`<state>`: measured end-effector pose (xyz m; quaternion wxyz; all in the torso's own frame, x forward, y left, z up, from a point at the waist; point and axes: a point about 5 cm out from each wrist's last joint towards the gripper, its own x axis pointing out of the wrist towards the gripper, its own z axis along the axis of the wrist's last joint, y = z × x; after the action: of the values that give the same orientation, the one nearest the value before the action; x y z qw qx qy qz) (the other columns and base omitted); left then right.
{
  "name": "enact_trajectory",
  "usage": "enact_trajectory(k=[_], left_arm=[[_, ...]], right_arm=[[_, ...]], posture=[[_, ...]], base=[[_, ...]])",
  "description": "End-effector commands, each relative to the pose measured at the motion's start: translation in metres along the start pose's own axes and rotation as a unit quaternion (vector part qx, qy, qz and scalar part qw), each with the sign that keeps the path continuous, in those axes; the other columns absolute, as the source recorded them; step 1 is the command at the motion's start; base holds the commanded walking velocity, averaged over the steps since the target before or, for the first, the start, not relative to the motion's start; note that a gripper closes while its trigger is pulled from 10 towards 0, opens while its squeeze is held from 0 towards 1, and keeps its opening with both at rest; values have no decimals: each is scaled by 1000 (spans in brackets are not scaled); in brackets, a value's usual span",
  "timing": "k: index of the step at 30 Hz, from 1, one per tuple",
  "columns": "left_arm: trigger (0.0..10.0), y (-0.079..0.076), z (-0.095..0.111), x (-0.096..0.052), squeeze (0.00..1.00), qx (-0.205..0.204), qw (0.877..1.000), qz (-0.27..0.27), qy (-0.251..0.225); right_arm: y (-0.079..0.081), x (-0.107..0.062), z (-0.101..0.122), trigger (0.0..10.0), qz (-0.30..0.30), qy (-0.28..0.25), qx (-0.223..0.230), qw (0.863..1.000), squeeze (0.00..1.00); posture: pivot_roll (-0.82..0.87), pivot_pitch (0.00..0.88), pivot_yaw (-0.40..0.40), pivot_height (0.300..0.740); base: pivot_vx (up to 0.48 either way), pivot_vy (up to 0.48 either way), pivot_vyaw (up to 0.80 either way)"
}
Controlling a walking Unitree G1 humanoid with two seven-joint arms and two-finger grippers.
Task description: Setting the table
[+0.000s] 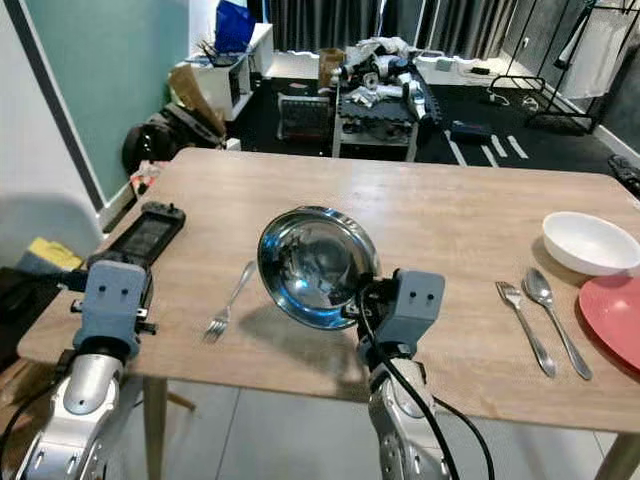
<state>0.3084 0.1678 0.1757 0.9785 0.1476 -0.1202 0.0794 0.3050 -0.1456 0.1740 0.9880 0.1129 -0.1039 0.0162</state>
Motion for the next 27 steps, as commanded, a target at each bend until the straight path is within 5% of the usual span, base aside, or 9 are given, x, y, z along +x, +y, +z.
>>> enact_trajectory(k=[1, 10, 27], left_arm=[[10000, -2, -4, -1, 0, -4, 1000, -4, 12], [10000, -3, -3, -1, 0, -6, 1000, -8, 10], [10000, -8, -4, -1, 0, -15, 999, -30, 17]], right_arm=[[-1, 0, 2, 10000, -9, -10, -1, 1000, 0], [-13, 0, 3, 10000, -42, -13, -16, 999, 0], [-20, 2, 0, 10000, -60, -4, -46, 997, 0]], posture=[[22, 61, 96, 740], [20, 63, 99, 740], [22, 57, 99, 740]], base=[[469, 0, 0], [445, 0, 0], [0, 0, 0]])
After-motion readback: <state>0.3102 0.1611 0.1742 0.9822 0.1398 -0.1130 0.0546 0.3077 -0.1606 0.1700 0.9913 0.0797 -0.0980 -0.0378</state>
